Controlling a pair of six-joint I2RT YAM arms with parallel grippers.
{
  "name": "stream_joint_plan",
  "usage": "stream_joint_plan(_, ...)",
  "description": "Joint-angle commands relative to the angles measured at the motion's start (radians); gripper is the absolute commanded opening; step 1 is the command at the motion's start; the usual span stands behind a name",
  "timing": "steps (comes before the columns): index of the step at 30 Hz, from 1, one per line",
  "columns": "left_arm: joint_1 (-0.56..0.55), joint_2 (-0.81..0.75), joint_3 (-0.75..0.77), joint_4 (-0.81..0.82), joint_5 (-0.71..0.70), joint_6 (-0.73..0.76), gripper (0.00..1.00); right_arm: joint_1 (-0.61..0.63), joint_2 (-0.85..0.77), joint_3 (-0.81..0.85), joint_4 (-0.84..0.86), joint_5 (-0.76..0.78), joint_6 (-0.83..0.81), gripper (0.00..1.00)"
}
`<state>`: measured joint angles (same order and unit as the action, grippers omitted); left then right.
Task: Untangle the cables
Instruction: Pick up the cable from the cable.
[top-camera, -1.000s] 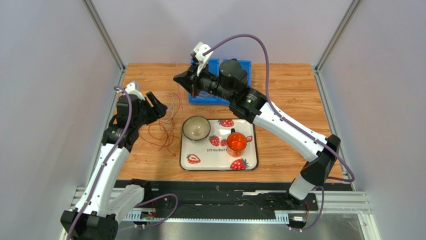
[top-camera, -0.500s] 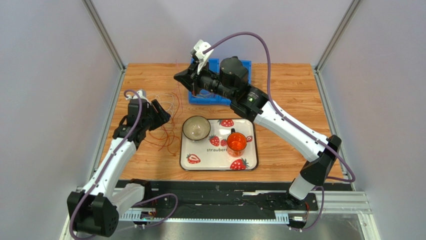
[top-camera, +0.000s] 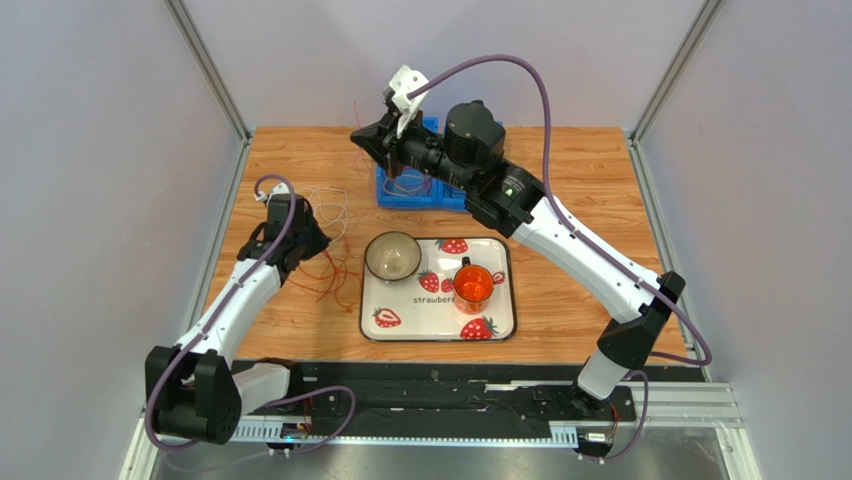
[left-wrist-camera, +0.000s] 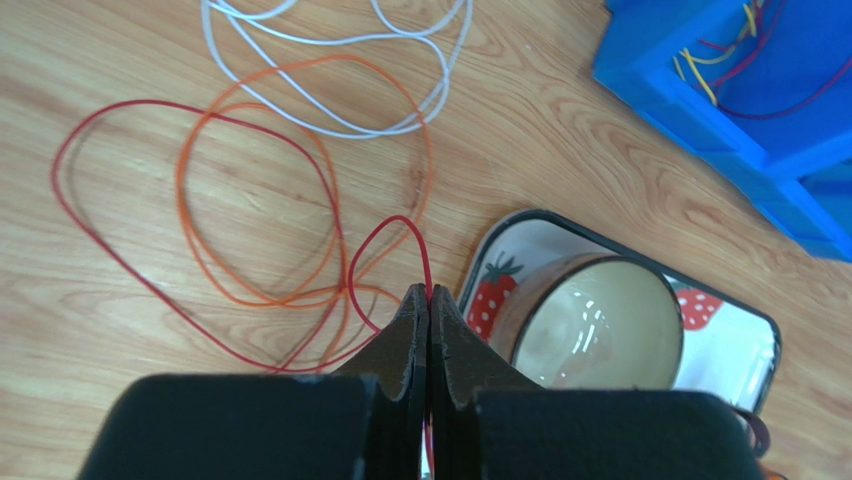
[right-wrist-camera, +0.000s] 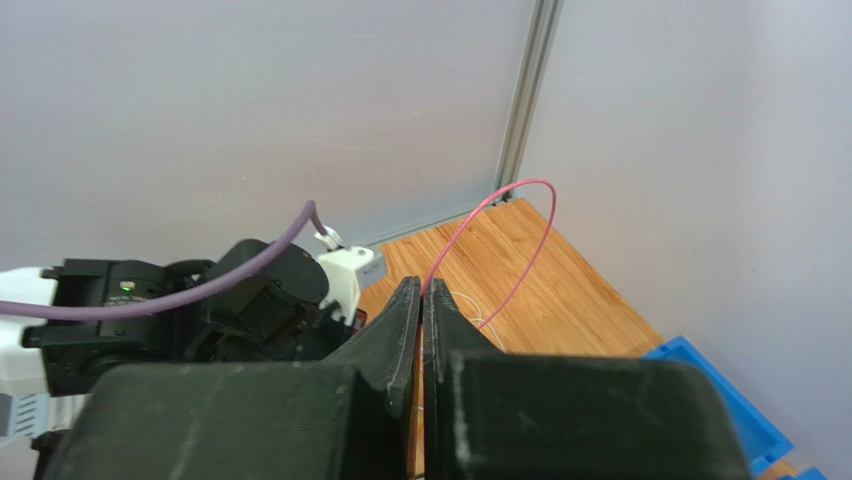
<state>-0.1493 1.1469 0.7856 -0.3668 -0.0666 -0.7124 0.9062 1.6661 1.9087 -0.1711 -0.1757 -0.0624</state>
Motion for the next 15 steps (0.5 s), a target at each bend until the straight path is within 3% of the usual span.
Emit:
stream_joint_plan(1,0.013,-0.012,0.067,-0.072,-0.145,0.001,0.00,-0.018,-0.040,0.035,-0.013,0.068,-0.080,0.00)
stream_joint_plan(15,0.221,-0.078,0.018,-0.147,-0.211,-0.087,0.00,-0.138,-0.103,0.128,-0.010,0.127,-0.123,0.00)
